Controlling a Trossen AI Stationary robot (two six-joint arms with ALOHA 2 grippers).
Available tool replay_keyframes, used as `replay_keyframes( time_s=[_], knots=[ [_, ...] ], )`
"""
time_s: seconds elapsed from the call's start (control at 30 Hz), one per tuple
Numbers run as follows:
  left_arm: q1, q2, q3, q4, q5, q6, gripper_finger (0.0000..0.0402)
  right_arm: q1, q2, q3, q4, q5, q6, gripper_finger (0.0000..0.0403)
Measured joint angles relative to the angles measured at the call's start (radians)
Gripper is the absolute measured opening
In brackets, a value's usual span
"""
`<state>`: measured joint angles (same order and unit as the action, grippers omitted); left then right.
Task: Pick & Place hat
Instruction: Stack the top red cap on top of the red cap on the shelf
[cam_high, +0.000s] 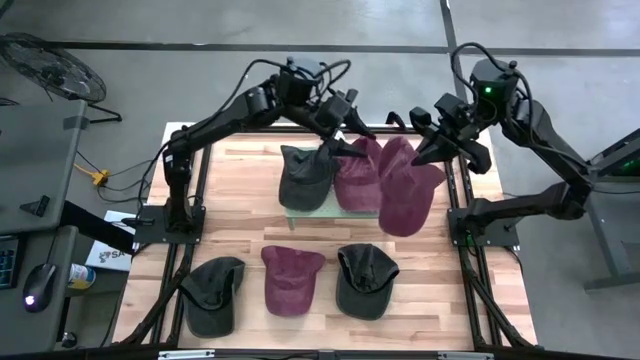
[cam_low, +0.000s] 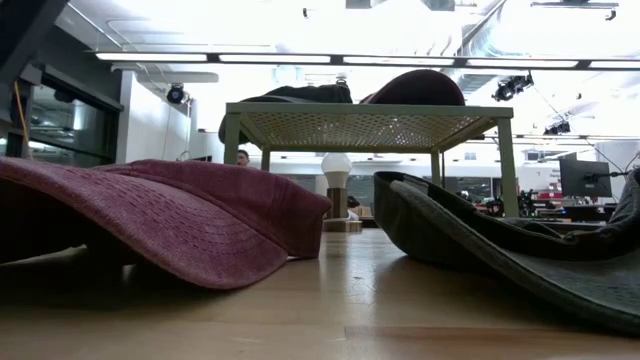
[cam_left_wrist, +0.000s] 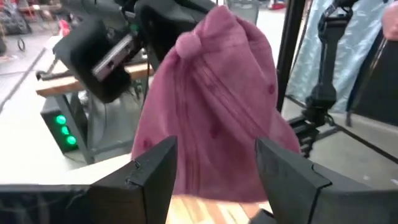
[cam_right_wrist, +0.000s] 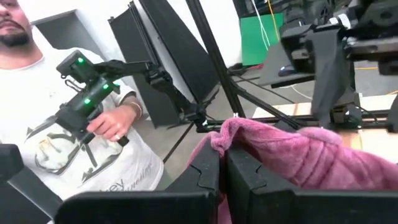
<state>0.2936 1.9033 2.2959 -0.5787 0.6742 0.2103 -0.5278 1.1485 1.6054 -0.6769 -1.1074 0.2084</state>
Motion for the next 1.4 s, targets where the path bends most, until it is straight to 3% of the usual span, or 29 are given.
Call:
replay_keyframes(
  time_s=[0.33,0.5,0.73,0.97,1.4],
  knots=[
    [-0.006,0.063,0.0,0.048,-0.022,-0.006,0.0211,0.0,0.027,0.0,0.0,-0.031,-0.025,0.0],
    [-0.006,0.068,0.001,0.057,-0.103,-0.005,0.0211,0.0,0.027,0.0,0.0,-0.045,-0.031,0.0],
    [-0.012,0.071,0.0,0.055,0.048,-0.018,0.0211,0.0,0.027,0.0,0.0,-0.045,-0.052,0.0],
    [-0.024,0.077,0.0,0.06,0.004,-0.032,0.021,0.0,0.027,0.0,0.0,-0.044,-0.055,0.0],
    [-0.026,0.077,0.0,0.068,-0.055,-0.077,0.0142,0.0,0.027,0.0,0.0,-0.028,-0.054,0.0]
  ],
)
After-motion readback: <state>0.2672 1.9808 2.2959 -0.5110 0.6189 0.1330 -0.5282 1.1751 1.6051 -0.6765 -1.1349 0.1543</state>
